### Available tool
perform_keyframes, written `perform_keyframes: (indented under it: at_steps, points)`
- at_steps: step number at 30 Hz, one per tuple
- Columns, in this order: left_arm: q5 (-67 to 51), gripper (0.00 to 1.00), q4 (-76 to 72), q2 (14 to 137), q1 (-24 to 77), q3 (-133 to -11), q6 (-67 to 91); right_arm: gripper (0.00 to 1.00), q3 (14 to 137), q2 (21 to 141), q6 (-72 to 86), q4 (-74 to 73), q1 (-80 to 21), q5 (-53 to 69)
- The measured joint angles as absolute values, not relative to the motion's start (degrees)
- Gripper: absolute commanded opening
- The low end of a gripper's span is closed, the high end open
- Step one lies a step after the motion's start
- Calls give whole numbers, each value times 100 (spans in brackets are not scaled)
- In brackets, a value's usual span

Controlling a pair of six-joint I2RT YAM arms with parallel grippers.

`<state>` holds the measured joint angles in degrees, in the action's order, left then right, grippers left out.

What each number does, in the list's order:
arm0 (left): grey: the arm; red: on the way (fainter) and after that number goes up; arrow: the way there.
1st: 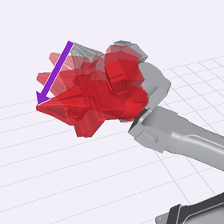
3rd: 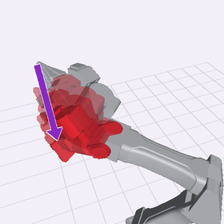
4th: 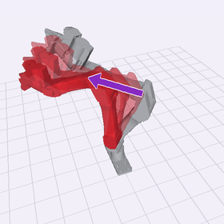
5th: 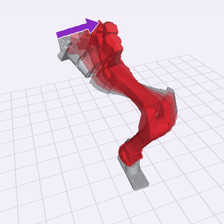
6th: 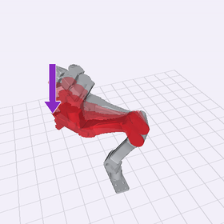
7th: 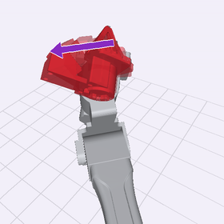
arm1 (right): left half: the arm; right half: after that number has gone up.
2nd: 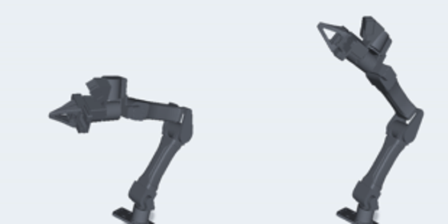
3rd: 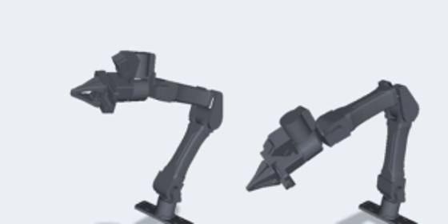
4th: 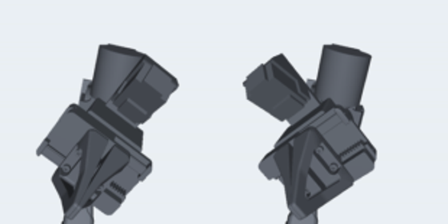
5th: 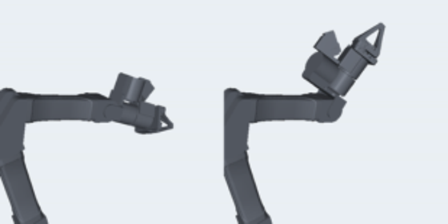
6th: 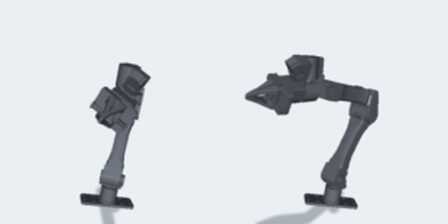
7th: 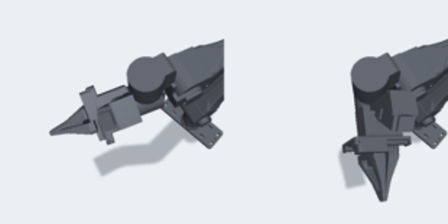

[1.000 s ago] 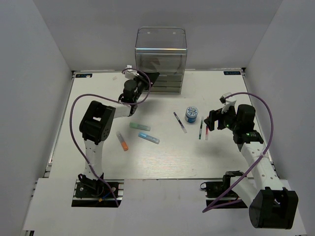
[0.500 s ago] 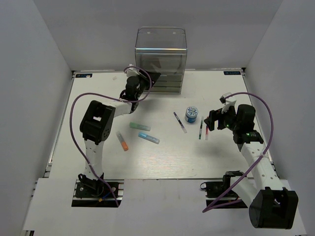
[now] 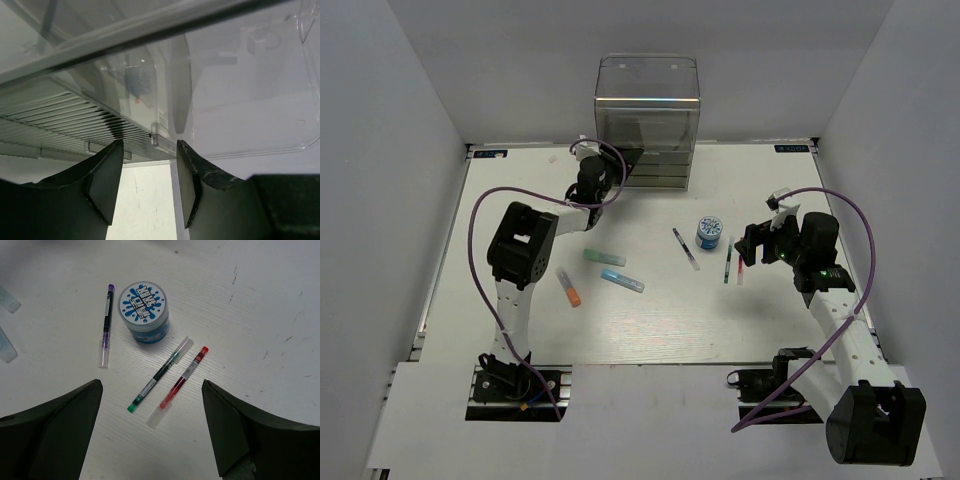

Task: Sort the stationery into containers
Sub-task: Open the storage box at the center of the board.

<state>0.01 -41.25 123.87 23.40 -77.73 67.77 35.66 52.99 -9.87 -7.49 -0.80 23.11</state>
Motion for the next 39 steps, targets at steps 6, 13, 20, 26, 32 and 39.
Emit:
perform_keyframes:
  at_steps: [6, 13, 20, 26, 32, 39]
  points:
    - [64, 47, -4252, 12534, 2344, -7848, 7118, 86, 3566, 5299, -987, -746, -80, 2309]
    - [69, 43, -4480, 12536, 2349, -7850, 7384, 86, 3566, 5310, -987, -744, -80, 2309]
    - [73, 43, -4591, 12536, 2349, -7850, 7607, 86, 3566, 5343, -989, -738, -80, 2309]
    - [95, 41, -4578, 12536, 2349, -7850, 7706, 86, 3566, 5343, -989, -729, -80, 2309]
    - [102, 41, -4587, 12534, 2351, -7835, 7767, 86, 3566, 5343, -989, -718, -80, 2307]
    - [113, 41, -4657, 12525, 2379, -7791, 7787, 86, 3566, 5369, -989, -711, -82, 2307]
